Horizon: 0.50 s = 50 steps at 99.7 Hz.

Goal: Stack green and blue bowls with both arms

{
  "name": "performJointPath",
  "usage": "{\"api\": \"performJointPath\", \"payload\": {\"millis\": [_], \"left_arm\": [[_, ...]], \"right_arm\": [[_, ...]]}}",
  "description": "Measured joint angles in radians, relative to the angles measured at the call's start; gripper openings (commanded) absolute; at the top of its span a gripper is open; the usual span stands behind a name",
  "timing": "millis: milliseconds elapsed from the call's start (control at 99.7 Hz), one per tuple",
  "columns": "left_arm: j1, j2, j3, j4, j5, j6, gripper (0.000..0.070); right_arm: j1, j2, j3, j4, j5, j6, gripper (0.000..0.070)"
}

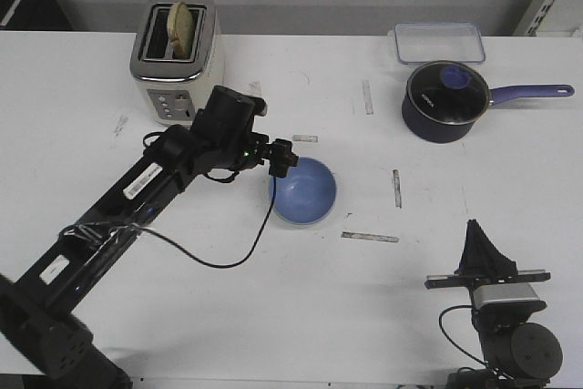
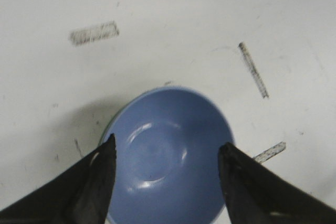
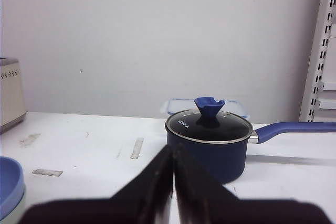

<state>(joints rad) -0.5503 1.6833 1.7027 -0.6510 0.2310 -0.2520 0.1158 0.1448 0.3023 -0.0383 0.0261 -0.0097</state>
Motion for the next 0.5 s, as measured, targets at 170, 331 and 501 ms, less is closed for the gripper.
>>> {"api": "performJointPath", "payload": {"millis": [170,331,501], "left_arm": [[0.0,-0.107,-0.147,0.214,0.0,0.095,0.031],[0.004,-0.175,-0.327,0.353,0.0,0.17,0.0192],[0.042,-0.295,-0.549,0.54,0.0,0.22,0.006]], "right_arm": [[0.0,0.0,0.0,0.002,0.0,0.0,0.0],[0.0,0.0,0.0,0.002,0.0,0.0,0.0],[0.0,0.0,0.0,0.002,0.0,0.0,0.0]]}}
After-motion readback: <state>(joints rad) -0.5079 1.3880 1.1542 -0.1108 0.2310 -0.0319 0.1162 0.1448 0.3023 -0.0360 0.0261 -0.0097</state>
